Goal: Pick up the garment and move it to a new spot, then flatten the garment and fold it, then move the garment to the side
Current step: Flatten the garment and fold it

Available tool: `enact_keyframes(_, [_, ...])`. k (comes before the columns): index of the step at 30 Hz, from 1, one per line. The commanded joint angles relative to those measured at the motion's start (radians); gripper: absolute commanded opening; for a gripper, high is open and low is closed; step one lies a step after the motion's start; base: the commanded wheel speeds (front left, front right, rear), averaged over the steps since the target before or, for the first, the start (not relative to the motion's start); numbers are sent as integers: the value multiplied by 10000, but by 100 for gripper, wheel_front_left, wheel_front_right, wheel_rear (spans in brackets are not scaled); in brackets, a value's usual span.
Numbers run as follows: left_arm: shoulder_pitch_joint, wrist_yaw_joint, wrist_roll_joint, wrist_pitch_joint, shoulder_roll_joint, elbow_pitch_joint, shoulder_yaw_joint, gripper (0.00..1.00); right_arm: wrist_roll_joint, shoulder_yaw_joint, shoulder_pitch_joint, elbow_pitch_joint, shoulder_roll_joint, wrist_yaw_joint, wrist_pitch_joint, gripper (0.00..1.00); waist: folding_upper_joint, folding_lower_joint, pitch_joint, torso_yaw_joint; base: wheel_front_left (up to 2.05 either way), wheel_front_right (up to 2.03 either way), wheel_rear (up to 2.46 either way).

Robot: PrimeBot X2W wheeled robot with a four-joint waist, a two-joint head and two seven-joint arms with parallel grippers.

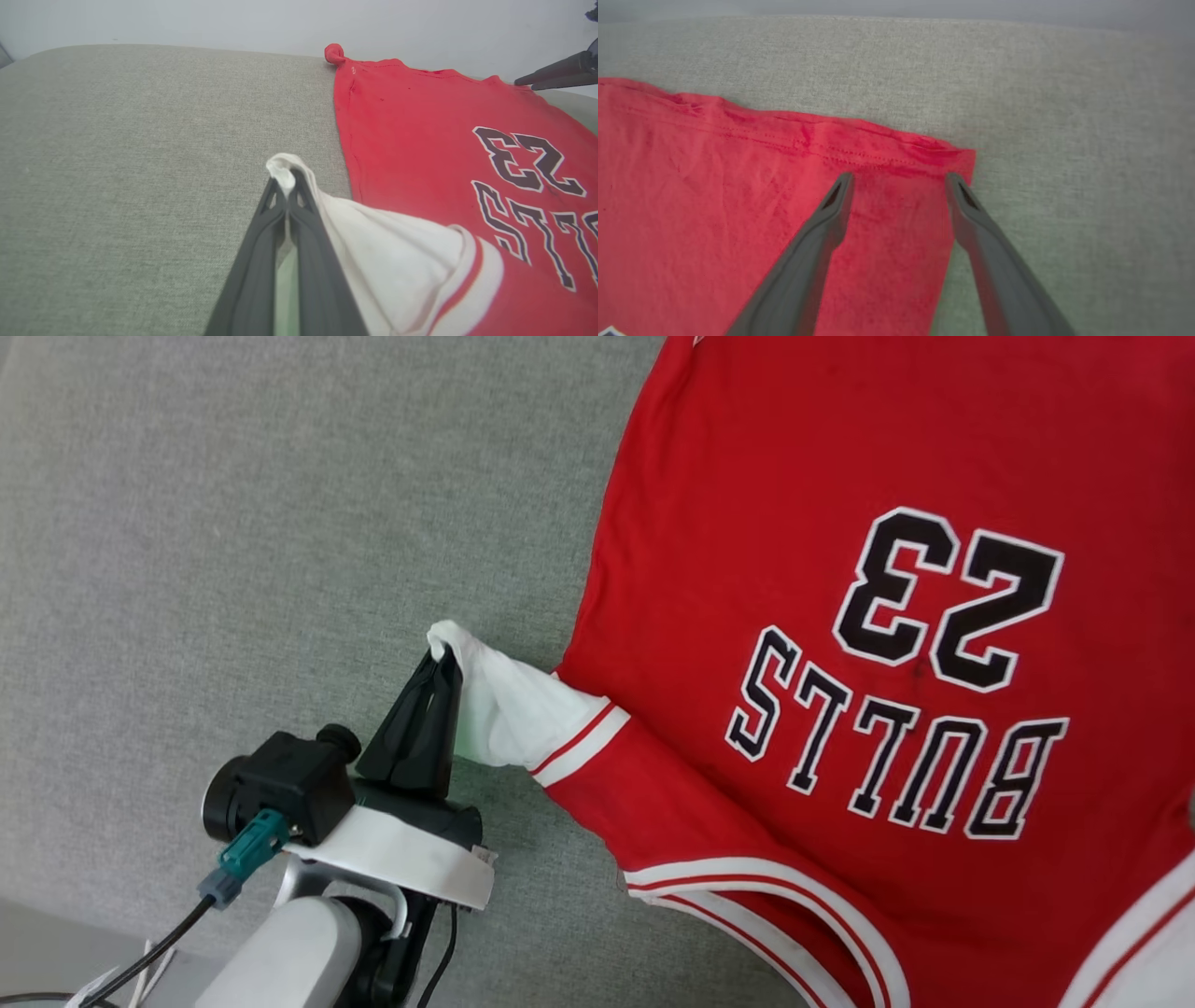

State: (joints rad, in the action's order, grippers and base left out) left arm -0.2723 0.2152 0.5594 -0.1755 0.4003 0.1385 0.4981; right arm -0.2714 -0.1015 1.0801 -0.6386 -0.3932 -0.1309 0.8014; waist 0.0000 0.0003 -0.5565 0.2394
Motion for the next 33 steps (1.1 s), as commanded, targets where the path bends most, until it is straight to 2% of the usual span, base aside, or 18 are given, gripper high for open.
enact_keyframes(1, [-179, -49, -42, -64, -16, -42, 14, 0, 131, 14, 198, -114, 68, 3, 73, 100, 0, -3, -420, 270, 0, 0, 0])
enact_keyframes(8, [-426, -176, 0, -119, -51, -268, 37, 0, 404, -520, -17, -1427, 629, 5, 1115, 100, 0, -3, -596, 269, 0, 0, 0])
enact_keyframes(9, [-429, -189, 10, -117, -53, -309, 43, 0, 481, -605, -62, -1579, 673, 6, 1302, 47, 0, -3, -558, 264, 0, 0, 0])
enact_keyframes(10, [-424, -194, 26, -106, -53, -349, 52, 0, 573, -708, -79, -1688, 682, 6, 1433, 0, 0, -3, -506, 259, 0, 0, 0])
enact_keyframes(17, [-137, -165, 175, -76, 19, -737, 44, 0, 985, -685, -4, -1420, 493, 5, 1153, 0, 0, -3, 393, 16, 0, 0, 0])
enact_keyframes(22, [346, 32, 373, -32, 135, -1144, -85, 0, 814, 31, -400, -786, 120, 5, 818, 0, 0, -3, 1581, -415, 0, 0, 0])
enact_keyframes(28, [1325, 468, 686, 29, 422, -1297, -422, 0, -282, 787, -2214, 853, -520, 5, 879, 0, 0, -3, 2949, -1095, 0, 0, 0])
enact_keyframes(33, [2233, 875, 923, 192, 720, -1237, -691, 0, -916, 741, -4890, 2751, -886, 5, 1240, 0, 0, -3, 3815, -1740, 0, 0, 0])
